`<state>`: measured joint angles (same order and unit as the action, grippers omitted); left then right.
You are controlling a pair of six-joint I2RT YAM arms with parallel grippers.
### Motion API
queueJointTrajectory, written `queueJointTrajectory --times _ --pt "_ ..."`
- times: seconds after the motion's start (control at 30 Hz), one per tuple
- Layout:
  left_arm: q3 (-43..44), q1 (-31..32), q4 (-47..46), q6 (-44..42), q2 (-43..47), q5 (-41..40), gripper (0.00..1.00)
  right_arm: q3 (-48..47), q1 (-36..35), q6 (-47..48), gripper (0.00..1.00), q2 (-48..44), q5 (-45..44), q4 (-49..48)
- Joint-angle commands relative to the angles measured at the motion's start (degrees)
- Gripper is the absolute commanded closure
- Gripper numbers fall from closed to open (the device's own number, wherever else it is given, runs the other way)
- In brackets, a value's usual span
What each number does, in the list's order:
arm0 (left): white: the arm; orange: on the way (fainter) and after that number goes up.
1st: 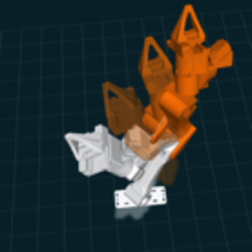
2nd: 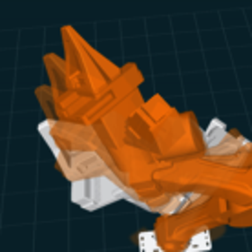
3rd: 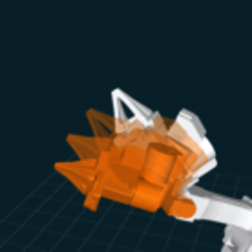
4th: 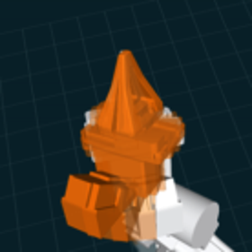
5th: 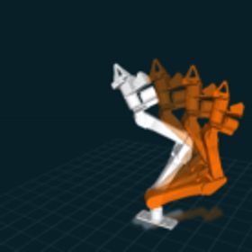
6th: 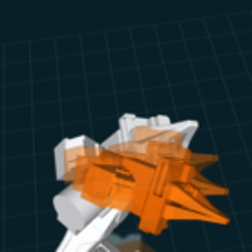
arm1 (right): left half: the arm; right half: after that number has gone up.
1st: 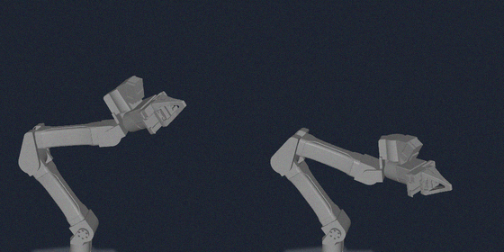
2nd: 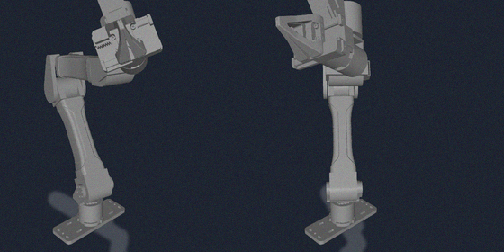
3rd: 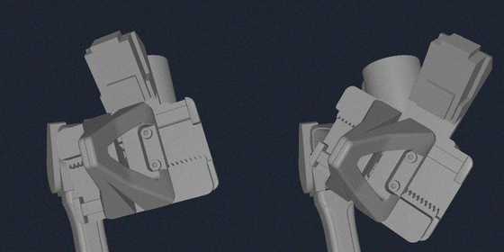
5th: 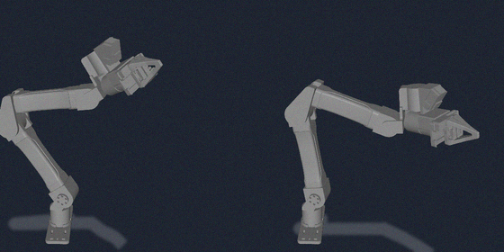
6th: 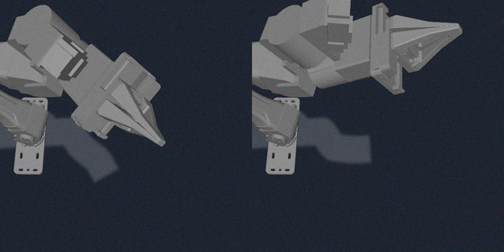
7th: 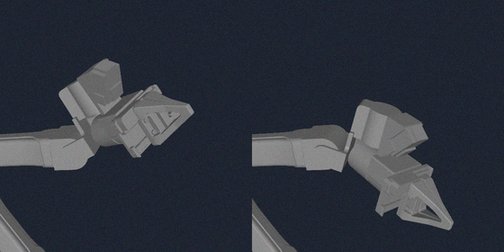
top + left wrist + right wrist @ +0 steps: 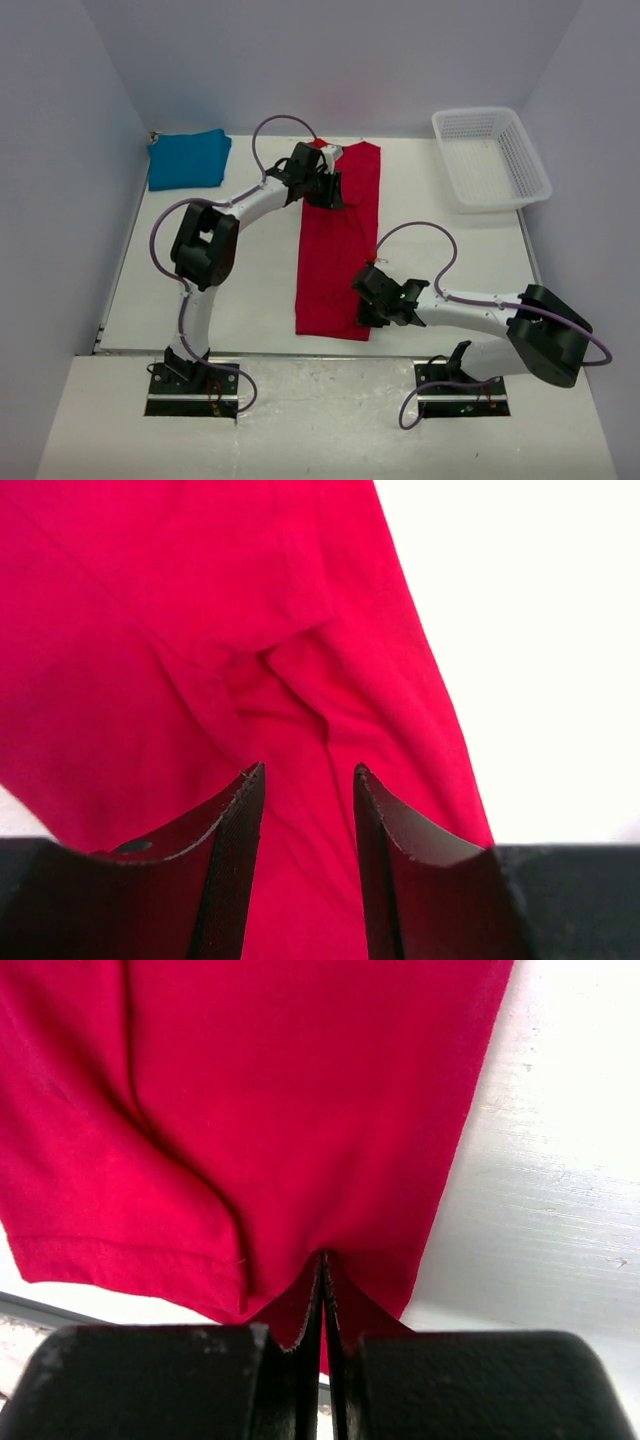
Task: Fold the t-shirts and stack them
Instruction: Rotate the tshirt 110 degrees
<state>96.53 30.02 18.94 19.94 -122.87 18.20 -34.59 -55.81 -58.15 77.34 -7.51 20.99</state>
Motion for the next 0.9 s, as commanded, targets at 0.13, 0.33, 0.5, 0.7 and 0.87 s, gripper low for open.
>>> queueJointTrajectory --times 0.13,0.33,0.5,0.7,0.87 --pt "-2.7 2.4 -3.2 1.4 -1.4 5.2 0.61 5.1 0.4 -3.1 1.0 -1.1 -0.8 -1.5" --pt "-2.1 2.9 -5.9 2.5 -5.1 9.2 0.6 5.3 0.4 -2.9 1.0 -0.7 0.4 -2.7" --pt "0.6 2.9 -5.5 2.4 -7.8 8.2 0.58 6.1 0.4 -2.8 1.0 -1.4 1.1 -3.3" --pt "2.9 2.8 -4.4 1.9 -8.5 6.1 0.58 7.2 0.4 -2.9 1.0 -2.2 1.3 -3.5" --pt "3.8 2.8 -4.7 1.8 -8.4 5.8 0.58 7.3 0.4 -2.8 1.0 -1.8 1.9 -4.0"
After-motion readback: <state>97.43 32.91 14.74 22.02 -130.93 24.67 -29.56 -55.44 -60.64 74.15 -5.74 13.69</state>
